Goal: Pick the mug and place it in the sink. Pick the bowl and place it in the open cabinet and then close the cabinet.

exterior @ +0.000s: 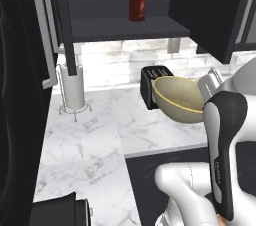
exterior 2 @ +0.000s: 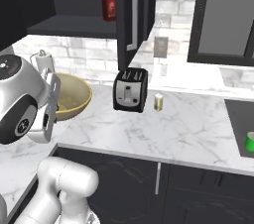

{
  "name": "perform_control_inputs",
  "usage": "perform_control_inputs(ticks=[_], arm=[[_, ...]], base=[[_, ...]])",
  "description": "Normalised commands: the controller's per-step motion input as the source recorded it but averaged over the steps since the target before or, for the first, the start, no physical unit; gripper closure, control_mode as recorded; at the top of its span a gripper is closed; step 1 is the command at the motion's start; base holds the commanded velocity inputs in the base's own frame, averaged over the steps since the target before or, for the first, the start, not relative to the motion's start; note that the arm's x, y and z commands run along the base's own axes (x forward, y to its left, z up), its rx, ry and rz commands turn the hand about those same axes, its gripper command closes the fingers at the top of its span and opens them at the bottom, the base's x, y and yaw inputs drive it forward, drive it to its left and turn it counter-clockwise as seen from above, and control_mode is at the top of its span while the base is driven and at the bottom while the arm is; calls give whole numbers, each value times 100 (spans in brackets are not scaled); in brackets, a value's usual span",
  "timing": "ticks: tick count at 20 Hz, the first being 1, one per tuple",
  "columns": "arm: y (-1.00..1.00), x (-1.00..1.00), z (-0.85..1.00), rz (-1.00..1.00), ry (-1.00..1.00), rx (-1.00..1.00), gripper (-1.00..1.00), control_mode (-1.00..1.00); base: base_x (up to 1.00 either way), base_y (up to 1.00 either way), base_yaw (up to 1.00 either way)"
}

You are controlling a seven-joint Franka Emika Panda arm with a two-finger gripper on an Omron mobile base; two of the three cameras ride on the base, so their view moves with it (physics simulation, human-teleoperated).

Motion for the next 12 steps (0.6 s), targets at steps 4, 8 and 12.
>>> perform_control_inputs(ticks=[4,8,12], arm=[[0,0,0,0,0,0,100,100],[0,0,0,0,0,0,100,100],[0,0,0,0,0,0,100,100]], base=[[100,100,0],[100,80,0],[100,59,0]])
